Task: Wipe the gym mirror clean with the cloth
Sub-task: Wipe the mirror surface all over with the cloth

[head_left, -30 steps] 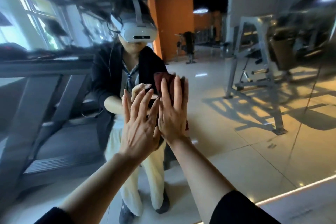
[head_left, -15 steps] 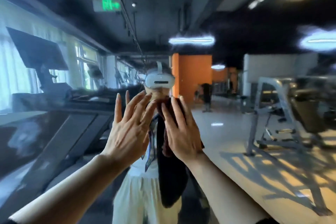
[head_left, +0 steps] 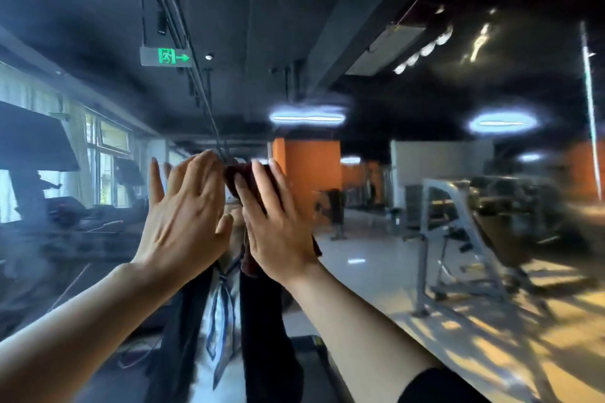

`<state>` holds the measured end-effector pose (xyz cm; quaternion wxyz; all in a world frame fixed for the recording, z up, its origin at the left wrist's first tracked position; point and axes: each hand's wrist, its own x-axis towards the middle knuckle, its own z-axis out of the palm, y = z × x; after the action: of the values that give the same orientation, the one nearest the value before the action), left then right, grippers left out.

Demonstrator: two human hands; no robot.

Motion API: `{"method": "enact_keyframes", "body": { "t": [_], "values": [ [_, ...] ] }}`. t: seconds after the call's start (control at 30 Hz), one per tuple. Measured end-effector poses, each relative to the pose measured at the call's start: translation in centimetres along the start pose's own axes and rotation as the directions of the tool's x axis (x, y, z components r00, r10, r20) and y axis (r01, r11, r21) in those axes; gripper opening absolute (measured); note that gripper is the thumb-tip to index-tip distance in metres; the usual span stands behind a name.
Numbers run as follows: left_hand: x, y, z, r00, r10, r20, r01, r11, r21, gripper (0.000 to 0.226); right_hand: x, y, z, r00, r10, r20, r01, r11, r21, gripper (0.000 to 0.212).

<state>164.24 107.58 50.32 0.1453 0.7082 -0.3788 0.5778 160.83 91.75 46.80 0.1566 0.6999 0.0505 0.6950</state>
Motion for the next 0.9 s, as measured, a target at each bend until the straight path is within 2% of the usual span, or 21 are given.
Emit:
{"method": "enact_keyframes", "body": {
  "t": [0.07, 0.1, 0.17, 0.2, 0.27, 0.3, 0.33, 0.4, 0.47, 0.57, 0.67, 0.9],
  "values": [
    [0.8, 0.3, 0.1, 1.0, 0.023, 0.003, -0.023, 1.0, -0.016, 0.082, -1.0, 2.6, -1.1, 0.992, -0.114, 0.057, 0.115, 0.993, -0.005, 0.045],
    [1.2, 0.8, 0.3, 0.999, 0.053, 0.007, -0.053, 0.998, -0.016, 0.081, -1.7, 4.6, -1.7, 0.995, -0.088, 0.056, 0.089, 0.995, -0.033, 0.046],
    [2.3, 2.1, 0.8, 0.992, 0.128, 0.004, -0.128, 0.992, -0.009, 0.08, -2.9, 9.4, -2.9, 0.992, 0.125, -0.03, -0.128, 0.985, -0.113, 0.043],
    [2.9, 2.8, 1.1, 0.988, 0.157, -0.008, -0.157, 0.988, -0.008, 0.08, -3.1, 11.7, -3.6, 0.957, 0.275, -0.094, -0.286, 0.948, -0.137, 0.044],
    [4.5, 3.9, 1.7, 0.982, 0.186, -0.03, -0.186, 0.982, -0.003, 0.085, -2.8, 16.0, -4.9, 0.818, 0.533, -0.218, -0.565, 0.814, -0.131, 0.048],
    [5.2, 4.4, 1.9, 0.981, 0.19, -0.038, -0.19, 0.982, 0.004, 0.086, -2.2, 17.7, -5.3, 0.744, 0.615, -0.262, -0.656, 0.746, -0.111, 0.05],
    [5.9, 4.9, 2.0, 0.98, 0.194, -0.046, -0.193, 0.981, 0.012, 0.085, -1.4, 19.0, -5.7, 0.687, 0.666, -0.29, -0.713, 0.695, -0.095, 0.051],
    [6.8, 5.4, 2.3, 0.977, 0.206, -0.064, -0.205, 0.979, 0.022, 0.079, 1.0, 20.2, -5.8, 0.642, 0.702, -0.308, -0.754, 0.652, -0.087, 0.051],
    [7.3, 5.3, 2.4, 0.973, 0.216, -0.079, -0.216, 0.976, 0.018, 0.074, 3.8, 19.6, -5.2, 0.676, 0.671, -0.305, -0.723, 0.684, -0.097, 0.047],
    [7.4, 3.9, 2.1, 0.974, 0.213, -0.081, -0.212, 0.977, 0.019, 0.077, 8.2, 16.2, -3.4, 0.804, 0.522, -0.285, -0.567, 0.817, -0.105, 0.046],
    [6.7, 1.0, 1.3, 0.981, 0.168, -0.098, -0.167, 0.986, 0.017, 0.078, 12.4, 11.3, -1.0, 0.893, 0.38, -0.241, -0.415, 0.902, -0.116, 0.05],
    [2.4, -9.7, -2.1, 0.996, -0.005, -0.091, 0.007, 1.0, 0.028, 0.07, 18.7, -1.3, 3.9, 0.963, 0.199, -0.181, -0.217, 0.972, -0.089, 0.05]
  ]
}}
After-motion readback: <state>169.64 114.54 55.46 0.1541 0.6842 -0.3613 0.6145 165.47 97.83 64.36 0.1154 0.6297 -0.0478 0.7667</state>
